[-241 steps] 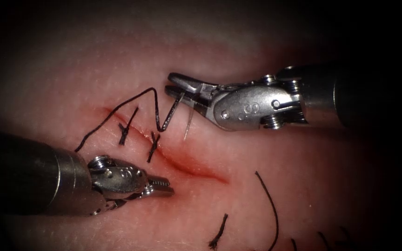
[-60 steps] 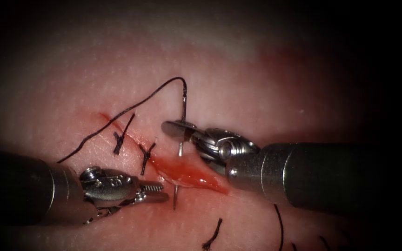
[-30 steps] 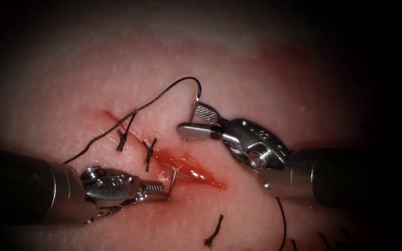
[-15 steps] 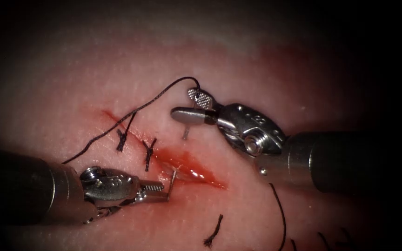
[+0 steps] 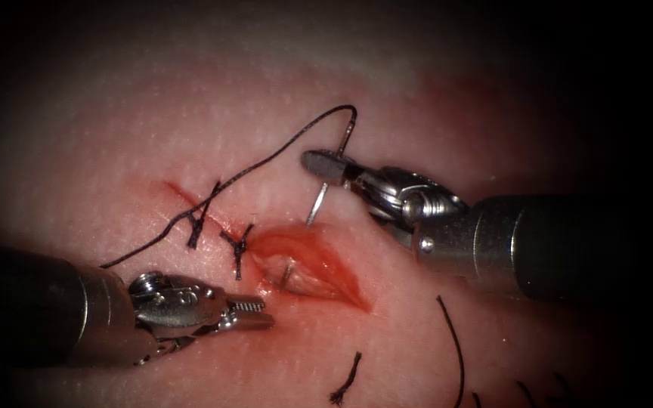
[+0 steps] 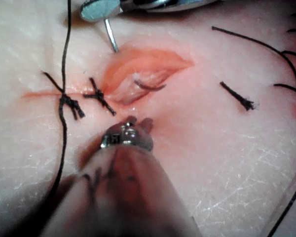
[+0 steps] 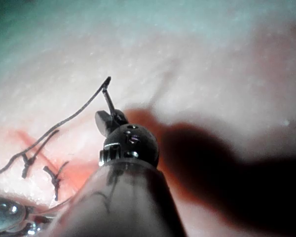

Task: Wound Closure
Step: Use the right gripper to throw the needle through the top of the wound

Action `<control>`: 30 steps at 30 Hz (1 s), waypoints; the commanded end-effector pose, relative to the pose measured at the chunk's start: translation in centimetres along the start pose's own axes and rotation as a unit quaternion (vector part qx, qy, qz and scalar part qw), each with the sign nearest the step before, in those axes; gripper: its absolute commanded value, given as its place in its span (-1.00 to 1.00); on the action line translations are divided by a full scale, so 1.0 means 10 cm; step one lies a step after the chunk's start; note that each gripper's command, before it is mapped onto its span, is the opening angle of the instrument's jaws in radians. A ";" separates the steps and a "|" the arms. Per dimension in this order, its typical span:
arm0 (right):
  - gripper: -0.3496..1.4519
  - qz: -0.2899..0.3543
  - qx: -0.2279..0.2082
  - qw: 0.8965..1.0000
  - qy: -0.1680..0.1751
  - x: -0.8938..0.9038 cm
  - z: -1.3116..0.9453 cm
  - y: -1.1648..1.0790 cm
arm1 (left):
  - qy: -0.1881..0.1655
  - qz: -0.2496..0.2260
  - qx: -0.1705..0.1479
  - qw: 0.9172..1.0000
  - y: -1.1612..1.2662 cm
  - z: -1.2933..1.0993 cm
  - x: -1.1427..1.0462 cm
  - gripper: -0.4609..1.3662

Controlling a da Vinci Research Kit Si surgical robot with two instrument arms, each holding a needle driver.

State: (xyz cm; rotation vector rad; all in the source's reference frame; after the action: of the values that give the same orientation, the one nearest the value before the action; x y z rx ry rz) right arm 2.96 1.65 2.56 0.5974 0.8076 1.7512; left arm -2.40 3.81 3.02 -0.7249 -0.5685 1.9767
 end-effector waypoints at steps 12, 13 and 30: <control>-1.00 0.012 -0.008 0.997 -0.078 -0.039 0.021 -0.006 | 0.002 0.003 -0.001 1.000 -0.001 0.001 0.005 -0.39; -1.00 0.013 -0.004 0.996 -0.084 -0.044 0.023 -0.007 | 0.002 0.006 -0.001 1.000 -0.001 0.001 0.005 -0.40; -1.00 0.025 -0.019 0.990 -0.137 -0.089 0.011 -0.003 | 0.003 0.008 -0.004 1.000 -0.002 -0.002 0.009 -0.40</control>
State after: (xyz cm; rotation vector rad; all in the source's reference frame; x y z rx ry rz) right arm 3.33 0.80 2.59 0.8315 0.5766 1.6717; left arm -2.41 3.89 3.00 -0.7441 -0.5695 1.9866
